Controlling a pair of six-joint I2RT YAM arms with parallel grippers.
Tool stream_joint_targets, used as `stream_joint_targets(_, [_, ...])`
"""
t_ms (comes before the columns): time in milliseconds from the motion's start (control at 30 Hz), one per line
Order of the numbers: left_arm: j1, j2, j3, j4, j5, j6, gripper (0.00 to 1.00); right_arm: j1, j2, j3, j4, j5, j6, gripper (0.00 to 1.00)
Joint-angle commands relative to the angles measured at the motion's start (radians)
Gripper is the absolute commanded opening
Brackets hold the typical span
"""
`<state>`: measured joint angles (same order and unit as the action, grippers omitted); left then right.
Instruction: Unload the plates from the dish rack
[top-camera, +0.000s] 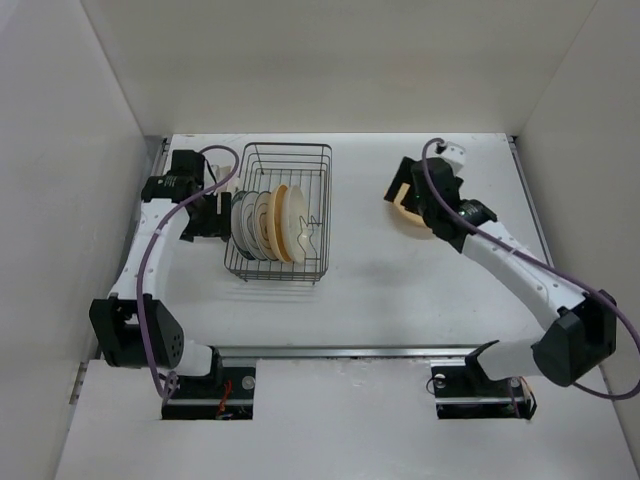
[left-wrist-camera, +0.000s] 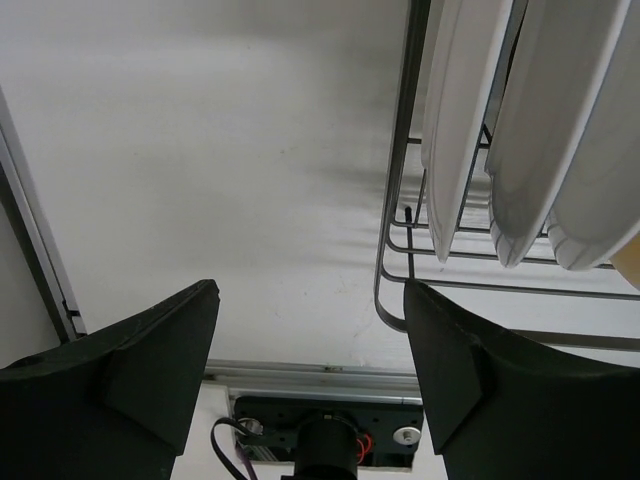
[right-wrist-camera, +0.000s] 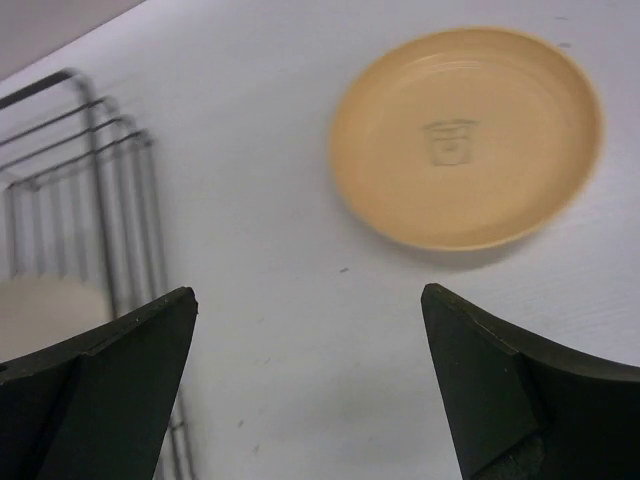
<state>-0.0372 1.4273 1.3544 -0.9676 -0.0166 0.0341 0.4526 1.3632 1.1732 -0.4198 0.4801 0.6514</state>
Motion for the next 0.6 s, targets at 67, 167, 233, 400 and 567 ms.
stream_joint_targets(67, [0.007, -0.094, 0.005, 0.003, -0.013, 0.01, 0.72, 0.21, 0.026, 0.063, 0.13, -0.182, -0.221, 0.96])
stream_joint_targets(167, [0.007, -0.103, 0.005, 0.003, -0.013, 0.01, 0.73, 0.322, 0.112, 0.117, 0.234, -0.423, -0.307, 0.93])
stream_joint_targets(233, [0.007, -0.113, -0.006, 0.003, -0.013, 0.01, 0.73, 0.357, 0.163, 0.17, 0.284, -0.565, -0.308, 0.89])
stream_joint_targets(400, [0.007, -0.131, -0.017, 0.012, -0.013, 0.01, 0.76, 0.391, 0.304, 0.275, 0.334, -0.66, -0.246, 0.77])
stream_joint_targets(567, [0.007, -0.142, -0.026, 0.021, -0.013, 0.01, 0.76, 0.4, 0.395, 0.313, 0.336, -0.621, -0.213, 0.65])
